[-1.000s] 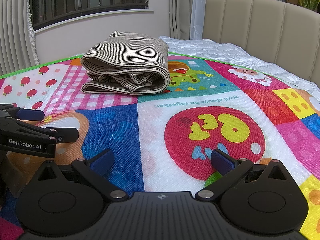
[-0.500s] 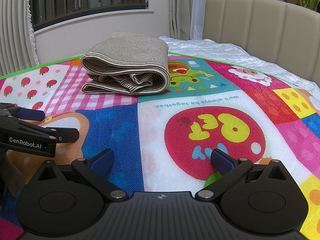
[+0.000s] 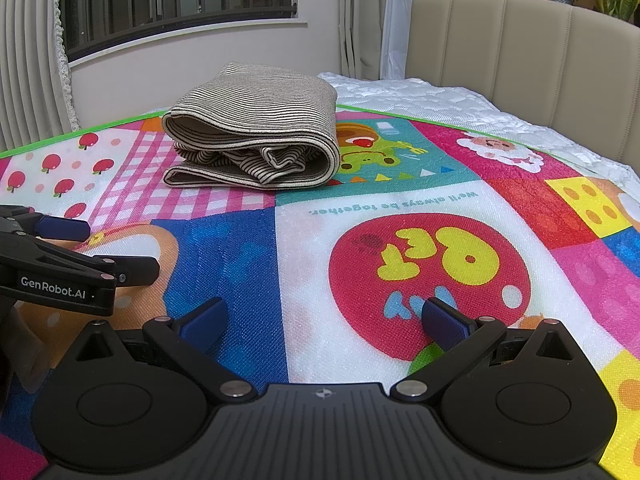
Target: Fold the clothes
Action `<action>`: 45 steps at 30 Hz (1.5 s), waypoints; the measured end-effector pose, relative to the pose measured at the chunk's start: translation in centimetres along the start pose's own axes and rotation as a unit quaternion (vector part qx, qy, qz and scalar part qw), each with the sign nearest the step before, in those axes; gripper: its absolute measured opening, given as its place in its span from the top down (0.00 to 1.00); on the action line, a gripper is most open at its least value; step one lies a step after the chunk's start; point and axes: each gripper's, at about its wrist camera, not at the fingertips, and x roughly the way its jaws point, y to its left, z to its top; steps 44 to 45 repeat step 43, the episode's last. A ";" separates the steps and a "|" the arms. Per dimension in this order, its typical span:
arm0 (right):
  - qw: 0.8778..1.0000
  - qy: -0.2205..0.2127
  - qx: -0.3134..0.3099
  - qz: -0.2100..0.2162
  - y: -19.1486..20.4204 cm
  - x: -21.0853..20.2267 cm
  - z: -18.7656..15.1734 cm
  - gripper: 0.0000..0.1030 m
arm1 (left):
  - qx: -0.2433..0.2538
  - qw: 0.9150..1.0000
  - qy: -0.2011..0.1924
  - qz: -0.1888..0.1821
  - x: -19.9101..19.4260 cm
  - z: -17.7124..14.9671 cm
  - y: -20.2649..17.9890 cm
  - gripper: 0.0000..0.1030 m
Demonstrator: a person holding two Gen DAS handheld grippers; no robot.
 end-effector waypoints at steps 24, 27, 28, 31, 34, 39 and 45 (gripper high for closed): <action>1.000 0.000 -0.001 0.000 -0.1 0.0 0.0 0.00 | -0.001 1.000 -0.001 0.000 0.0 0.0 0.0 0.00; 1.000 0.000 -0.001 0.000 -0.1 0.0 0.0 0.00 | -0.001 1.000 -0.001 0.000 0.0 0.0 0.0 0.00; 1.000 0.000 -0.001 0.000 -0.1 0.0 0.0 0.00 | -0.001 1.000 -0.001 0.000 0.0 0.0 0.0 0.00; 1.000 0.000 -0.001 0.000 -0.1 0.0 0.0 0.00 | -0.001 1.000 -0.001 0.000 0.0 -0.1 0.0 0.00; 1.000 0.000 -0.001 0.000 -0.1 0.0 0.0 0.00 | -0.001 1.000 0.000 0.000 0.0 0.0 0.0 0.00; 1.000 0.001 -0.002 -0.001 0.0 0.0 0.0 0.00 | -0.001 1.000 0.001 -0.002 0.0 0.1 0.0 0.00; 1.000 0.003 -0.005 -0.003 0.1 0.1 0.0 0.00 | -0.003 1.000 0.006 -0.009 0.0 0.4 0.3 0.00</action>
